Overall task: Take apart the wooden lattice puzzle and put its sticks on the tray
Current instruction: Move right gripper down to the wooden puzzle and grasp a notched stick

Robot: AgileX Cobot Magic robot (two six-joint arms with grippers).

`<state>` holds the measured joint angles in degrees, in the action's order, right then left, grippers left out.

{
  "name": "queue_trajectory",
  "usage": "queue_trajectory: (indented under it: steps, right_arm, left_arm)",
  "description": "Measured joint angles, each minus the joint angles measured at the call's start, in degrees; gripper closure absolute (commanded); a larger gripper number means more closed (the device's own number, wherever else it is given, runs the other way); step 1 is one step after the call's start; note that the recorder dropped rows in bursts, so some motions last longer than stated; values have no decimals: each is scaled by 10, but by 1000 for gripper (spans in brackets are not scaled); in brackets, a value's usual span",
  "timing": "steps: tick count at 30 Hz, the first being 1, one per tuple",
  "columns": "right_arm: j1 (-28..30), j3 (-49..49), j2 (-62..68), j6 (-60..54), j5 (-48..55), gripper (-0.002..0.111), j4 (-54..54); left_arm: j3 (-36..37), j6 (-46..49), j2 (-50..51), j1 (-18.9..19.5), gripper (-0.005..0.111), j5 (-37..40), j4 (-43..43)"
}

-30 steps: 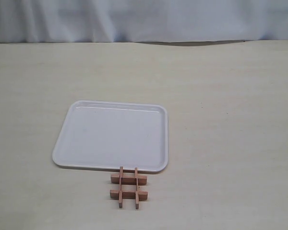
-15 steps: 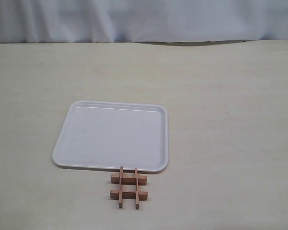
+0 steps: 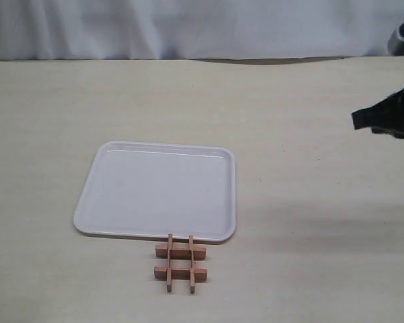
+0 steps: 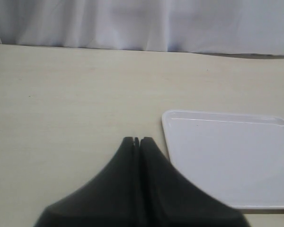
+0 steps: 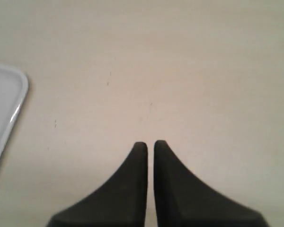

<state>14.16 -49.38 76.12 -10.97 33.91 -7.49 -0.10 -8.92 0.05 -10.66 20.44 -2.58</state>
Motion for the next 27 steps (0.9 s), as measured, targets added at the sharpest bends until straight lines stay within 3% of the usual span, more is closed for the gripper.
queue_trajectory:
  steps: [5,15,21,23,27]
  right_arm:
    - [-72,-29,55,10,81,104,-2]
    - [-360,-33,112,155,132,104,108]
    - [-459,-33,165,201,117,103,103]
    - [-479,-33,181,204,105,97,85]
    - [-507,-35,205,207,85,75,66]
  left_arm:
    - [0,0,0,0,107,0,0]
    - [0,0,0,0,107,0,0]
    - [0,0,0,0,107,0,0]
    - [0,0,0,0,107,0,0]
    - [0,0,0,0,107,0,0]
